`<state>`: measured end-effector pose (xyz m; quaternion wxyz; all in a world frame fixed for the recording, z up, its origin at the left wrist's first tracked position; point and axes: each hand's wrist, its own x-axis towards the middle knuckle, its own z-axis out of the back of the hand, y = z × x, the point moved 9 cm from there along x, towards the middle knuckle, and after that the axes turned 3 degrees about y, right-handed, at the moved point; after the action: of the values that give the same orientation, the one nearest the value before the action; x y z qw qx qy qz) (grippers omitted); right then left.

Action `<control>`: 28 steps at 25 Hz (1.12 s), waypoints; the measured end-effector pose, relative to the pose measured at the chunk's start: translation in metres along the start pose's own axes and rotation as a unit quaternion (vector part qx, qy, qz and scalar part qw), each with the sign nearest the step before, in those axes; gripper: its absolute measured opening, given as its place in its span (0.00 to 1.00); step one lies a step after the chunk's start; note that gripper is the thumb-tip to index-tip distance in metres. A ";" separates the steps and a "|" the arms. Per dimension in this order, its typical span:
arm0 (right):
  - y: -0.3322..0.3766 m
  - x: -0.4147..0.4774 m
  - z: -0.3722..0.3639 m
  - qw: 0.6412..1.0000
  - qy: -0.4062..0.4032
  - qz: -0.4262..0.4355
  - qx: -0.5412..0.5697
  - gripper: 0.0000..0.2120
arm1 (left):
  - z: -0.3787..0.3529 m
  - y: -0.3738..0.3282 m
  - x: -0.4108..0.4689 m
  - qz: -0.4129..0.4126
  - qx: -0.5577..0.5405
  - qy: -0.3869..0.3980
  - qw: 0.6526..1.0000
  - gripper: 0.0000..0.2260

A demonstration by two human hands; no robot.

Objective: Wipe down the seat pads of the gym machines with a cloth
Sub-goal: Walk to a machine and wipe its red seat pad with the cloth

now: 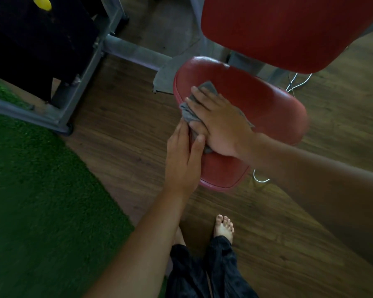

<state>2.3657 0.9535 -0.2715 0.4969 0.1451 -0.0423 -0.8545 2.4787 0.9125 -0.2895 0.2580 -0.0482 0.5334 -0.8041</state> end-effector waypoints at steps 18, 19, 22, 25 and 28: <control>0.007 -0.042 -0.001 1.000 0.011 -0.013 0.019 0.30 | 0.029 0.021 -0.039 -0.047 0.180 0.179 0.966 0.43; 0.022 -0.064 -0.010 1.000 0.019 0.015 0.014 0.29 | 0.028 0.020 -0.039 -0.041 0.173 0.180 0.967 0.44; 0.042 -0.102 -0.020 0.992 0.046 0.117 0.014 0.29 | 0.025 0.022 -0.040 -0.026 0.157 0.177 0.971 0.44; -0.003 -0.026 0.004 0.999 0.012 -0.020 0.030 0.30 | 0.027 0.022 -0.040 -0.031 0.161 0.167 0.972 0.44; 0.000 -0.016 0.001 0.985 -0.005 -0.170 0.022 0.31 | 0.029 0.020 -0.039 -0.037 0.164 0.158 0.973 0.43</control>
<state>2.3731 0.9673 -0.2674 0.3412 0.1565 -0.0383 -0.9261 2.5296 0.9005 -0.2874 0.1450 0.1025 0.4259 -0.8872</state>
